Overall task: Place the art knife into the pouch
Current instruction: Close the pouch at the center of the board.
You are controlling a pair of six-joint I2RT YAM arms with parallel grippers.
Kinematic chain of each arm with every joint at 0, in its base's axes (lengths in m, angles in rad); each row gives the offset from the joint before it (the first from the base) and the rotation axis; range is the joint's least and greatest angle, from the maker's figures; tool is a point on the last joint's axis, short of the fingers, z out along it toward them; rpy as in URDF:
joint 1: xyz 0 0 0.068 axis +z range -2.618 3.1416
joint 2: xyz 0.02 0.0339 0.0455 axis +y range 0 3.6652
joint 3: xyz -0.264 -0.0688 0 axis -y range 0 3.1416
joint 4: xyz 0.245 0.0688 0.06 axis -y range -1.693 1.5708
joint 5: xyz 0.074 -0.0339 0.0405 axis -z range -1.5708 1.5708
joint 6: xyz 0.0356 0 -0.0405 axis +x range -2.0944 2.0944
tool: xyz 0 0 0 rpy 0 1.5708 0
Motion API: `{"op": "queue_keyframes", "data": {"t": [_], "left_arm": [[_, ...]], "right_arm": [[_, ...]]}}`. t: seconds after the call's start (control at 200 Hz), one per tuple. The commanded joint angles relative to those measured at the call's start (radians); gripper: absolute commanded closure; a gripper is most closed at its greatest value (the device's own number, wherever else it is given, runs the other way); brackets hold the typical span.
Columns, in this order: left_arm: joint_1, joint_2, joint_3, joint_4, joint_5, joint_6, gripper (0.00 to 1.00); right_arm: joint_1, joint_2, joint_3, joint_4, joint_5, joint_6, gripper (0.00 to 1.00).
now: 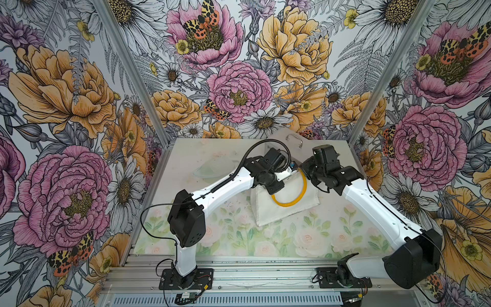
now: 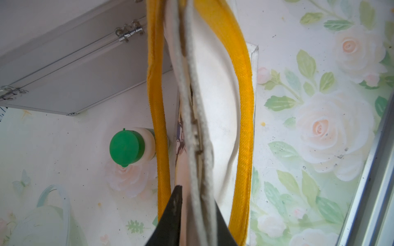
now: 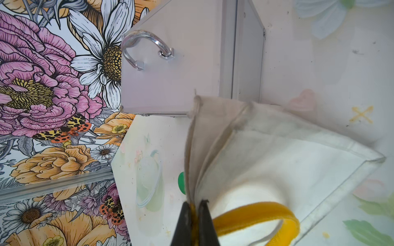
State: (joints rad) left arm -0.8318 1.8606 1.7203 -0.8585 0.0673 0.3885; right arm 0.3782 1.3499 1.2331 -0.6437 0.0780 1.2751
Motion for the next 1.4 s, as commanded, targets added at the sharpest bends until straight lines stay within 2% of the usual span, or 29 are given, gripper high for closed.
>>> {"op": "queue_keyframes", "data": {"t": [0.0, 0.155, 0.185, 0.215, 0.245, 0.265, 0.31, 0.325, 0.375, 0.4, 0.415, 0.716, 0.841, 0.891, 0.991, 1.106, 1.221, 1.281, 1.396], "left_arm": [[0.019, -0.08, -0.024, 0.034, 0.028, -0.023, 1.0], [0.023, -0.087, -0.028, 0.042, 0.024, -0.028, 1.0], [0.024, -0.09, -0.028, 0.045, 0.021, -0.028, 0.95], [0.023, -0.093, -0.03, 0.049, 0.018, -0.028, 0.88], [0.025, -0.098, -0.031, 0.055, 0.016, -0.028, 0.79], [0.026, -0.1, -0.032, 0.058, 0.017, -0.027, 0.7], [0.029, -0.106, -0.034, 0.064, 0.012, -0.028, 0.38], [0.03, -0.108, -0.034, 0.066, 0.012, -0.029, 0.32], [0.038, -0.113, -0.036, 0.074, 0.009, -0.032, 0.17], [0.042, -0.117, -0.036, 0.078, 0.009, -0.036, 0.05], [0.044, -0.119, -0.038, 0.081, 0.009, -0.038, 0.02], [0.1, -0.187, -0.056, 0.095, 0.054, -0.052, 0.01], [0.174, -0.275, -0.099, 0.095, 0.124, -0.089, 0.01], [0.211, -0.317, -0.119, 0.095, 0.137, -0.106, 0.01], [0.3, -0.402, -0.169, 0.105, 0.153, -0.146, 0.01], [0.393, -0.479, -0.233, 0.142, 0.098, -0.189, 0.01], [0.504, -0.526, -0.318, 0.248, 0.011, -0.258, 0.01], [0.584, -0.54, -0.377, 0.326, 0.017, -0.317, 0.01], [0.709, -0.545, -0.482, 0.458, 0.061, -0.44, 0.01]], "right_arm": [[-0.007, -0.009, -0.009, -0.002, 0.019, -0.014, 1.0], [-0.007, -0.013, 0.004, -0.001, 0.028, -0.039, 1.0], [-0.008, -0.017, 0.007, -0.001, 0.033, -0.042, 1.0], [-0.009, -0.021, 0.01, -0.001, 0.039, -0.05, 0.97], [-0.009, -0.027, 0.014, 0.001, 0.044, -0.058, 0.86], [-0.009, -0.029, 0.017, 0.001, 0.048, -0.067, 0.77], [-0.009, -0.038, 0.027, 0.002, 0.053, -0.094, 0.57], [-0.009, -0.04, 0.032, 0.002, 0.056, -0.105, 0.53], [-0.009, -0.049, 0.045, 0.001, 0.063, -0.133, 0.45], [-0.009, -0.054, 0.049, 0.001, 0.069, -0.144, 0.42], [-0.009, -0.058, 0.051, 0.001, 0.072, -0.148, 0.4], [-0.038, -0.087, 0.063, -0.002, 0.066, -0.214, 0.24], [-0.075, -0.119, 0.055, -0.019, 0.095, -0.267, 0.12], [-0.095, -0.135, 0.049, -0.023, 0.117, -0.3, 0.01], [-0.129, -0.167, 0.038, -0.028, 0.2, -0.382, 0.01], [-0.175, -0.188, 0.032, -0.024, 0.317, -0.491, 0.01], [-0.207, -0.15, 0.039, -0.011, 0.499, -0.641, 0.0], [-0.238, -0.12, 0.026, 0.016, 0.527, -0.703, 0.0], [-0.306, -0.08, -0.019, 0.072, 0.499, -0.728, 0.0]]}}
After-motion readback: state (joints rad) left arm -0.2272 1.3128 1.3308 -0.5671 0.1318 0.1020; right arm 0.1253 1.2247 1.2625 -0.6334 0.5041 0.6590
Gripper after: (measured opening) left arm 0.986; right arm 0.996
